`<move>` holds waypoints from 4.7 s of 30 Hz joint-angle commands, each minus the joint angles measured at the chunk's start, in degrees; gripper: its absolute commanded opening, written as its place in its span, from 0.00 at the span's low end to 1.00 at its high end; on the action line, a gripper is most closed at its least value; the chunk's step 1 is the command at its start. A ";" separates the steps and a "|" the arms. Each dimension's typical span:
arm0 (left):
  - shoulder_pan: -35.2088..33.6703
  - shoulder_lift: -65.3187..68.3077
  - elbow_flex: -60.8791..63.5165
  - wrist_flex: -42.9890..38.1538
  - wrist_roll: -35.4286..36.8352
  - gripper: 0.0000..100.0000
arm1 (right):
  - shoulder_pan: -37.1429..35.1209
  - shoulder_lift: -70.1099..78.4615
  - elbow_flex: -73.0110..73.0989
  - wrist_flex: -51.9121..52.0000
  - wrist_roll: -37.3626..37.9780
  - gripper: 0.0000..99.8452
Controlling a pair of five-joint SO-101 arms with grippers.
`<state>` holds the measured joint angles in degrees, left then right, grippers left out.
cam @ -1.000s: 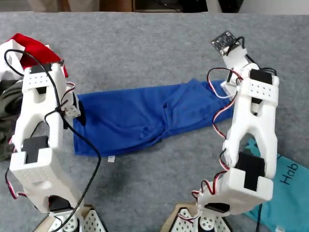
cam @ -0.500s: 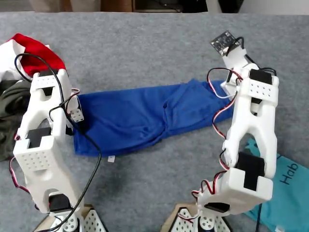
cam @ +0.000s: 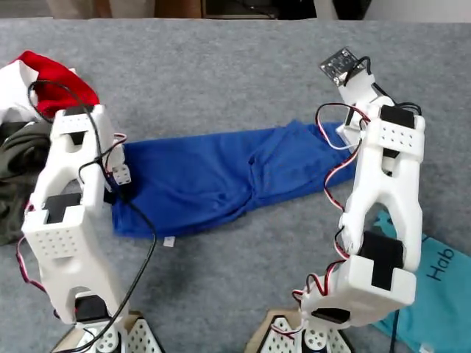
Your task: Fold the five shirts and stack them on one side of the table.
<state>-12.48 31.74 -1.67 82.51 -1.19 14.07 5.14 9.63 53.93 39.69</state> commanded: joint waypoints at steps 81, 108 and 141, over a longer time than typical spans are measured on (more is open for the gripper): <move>-3.87 -2.59 -18.02 11.69 -0.44 0.22 | 18.24 -10.77 -17.10 -0.35 0.97 0.01; -2.90 -2.24 -5.19 -2.55 -3.34 0.22 | 16.66 -10.77 -17.19 1.23 1.05 0.01; -0.62 -4.44 -2.46 -7.38 3.25 0.02 | 16.92 -12.18 -17.10 1.32 0.97 0.01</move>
<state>-13.10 28.66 -2.46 74.07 1.63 31.47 -5.49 -4.88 54.99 40.04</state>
